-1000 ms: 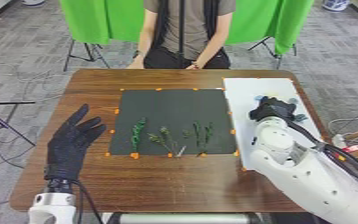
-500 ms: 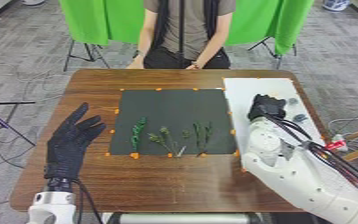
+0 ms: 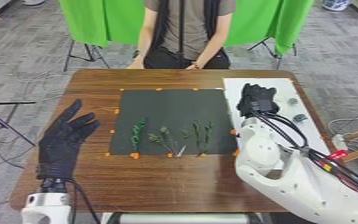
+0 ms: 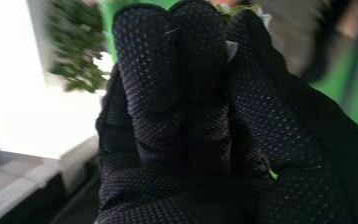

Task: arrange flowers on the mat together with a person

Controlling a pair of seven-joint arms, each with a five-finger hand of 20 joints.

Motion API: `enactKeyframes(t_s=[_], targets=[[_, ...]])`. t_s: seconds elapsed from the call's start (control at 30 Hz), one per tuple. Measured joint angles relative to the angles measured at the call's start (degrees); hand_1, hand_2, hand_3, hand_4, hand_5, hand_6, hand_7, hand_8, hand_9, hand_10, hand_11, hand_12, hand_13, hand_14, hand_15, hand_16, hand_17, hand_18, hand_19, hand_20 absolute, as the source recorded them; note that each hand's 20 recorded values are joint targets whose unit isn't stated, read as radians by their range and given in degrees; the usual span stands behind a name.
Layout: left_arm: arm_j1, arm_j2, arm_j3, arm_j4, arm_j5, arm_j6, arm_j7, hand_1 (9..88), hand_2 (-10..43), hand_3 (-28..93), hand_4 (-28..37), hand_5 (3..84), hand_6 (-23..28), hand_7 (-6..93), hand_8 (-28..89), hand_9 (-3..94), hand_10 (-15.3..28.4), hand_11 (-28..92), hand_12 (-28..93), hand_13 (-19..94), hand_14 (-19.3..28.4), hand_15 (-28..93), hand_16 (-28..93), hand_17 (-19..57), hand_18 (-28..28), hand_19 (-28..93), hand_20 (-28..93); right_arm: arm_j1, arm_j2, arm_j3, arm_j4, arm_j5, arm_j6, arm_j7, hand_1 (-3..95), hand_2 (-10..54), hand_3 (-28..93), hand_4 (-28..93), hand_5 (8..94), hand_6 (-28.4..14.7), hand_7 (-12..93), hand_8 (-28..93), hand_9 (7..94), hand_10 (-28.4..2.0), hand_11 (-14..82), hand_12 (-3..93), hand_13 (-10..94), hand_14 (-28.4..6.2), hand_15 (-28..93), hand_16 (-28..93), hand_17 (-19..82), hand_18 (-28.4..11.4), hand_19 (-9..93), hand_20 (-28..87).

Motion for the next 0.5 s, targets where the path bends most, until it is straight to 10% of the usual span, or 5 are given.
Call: enactKeyframes(t_s=[0.23, 0.5], targets=[[-0.3, 0.30, -0.29, -0.52, 0.04, 0.03, 0.12, 22.6, 8.3, 75, -26.8, 35.0, 7.8, 12.6, -9, 38.2, 19.5, 29, 11, 31, 25.5, 54, -9, -2.4, 26.2, 70, 0, 7.7, -4.2, -5.9, -1.2, 3.9, 2.7, -10.1, 58.6, -9.5, 66, -28, 78.3, 2.6, 26, -3, 89.0, -7.8, 24.6, 33.9, 80, -5.3, 49, 26, 21, -15.8, 74, 22], [-5.6, 3.35, 3.99, 0.09, 0.08, -0.07, 0.85, 22.5, 8.2, 75, -26.8, 34.8, 7.7, 12.7, -9, 38.4, 19.6, 29, 12, 31, 25.6, 54, -9, -2.1, 26.2, 71, 0, 15.3, -16.1, -15.0, 8.0, 11.9, 5.6, -20.7, 57.6, -9.5, 66, -28, 77.5, 3.5, 28, -4, 88.2, -7.3, 26.4, 33.4, 78, -4.7, 51, 27, 20, -15.5, 72, 22]])
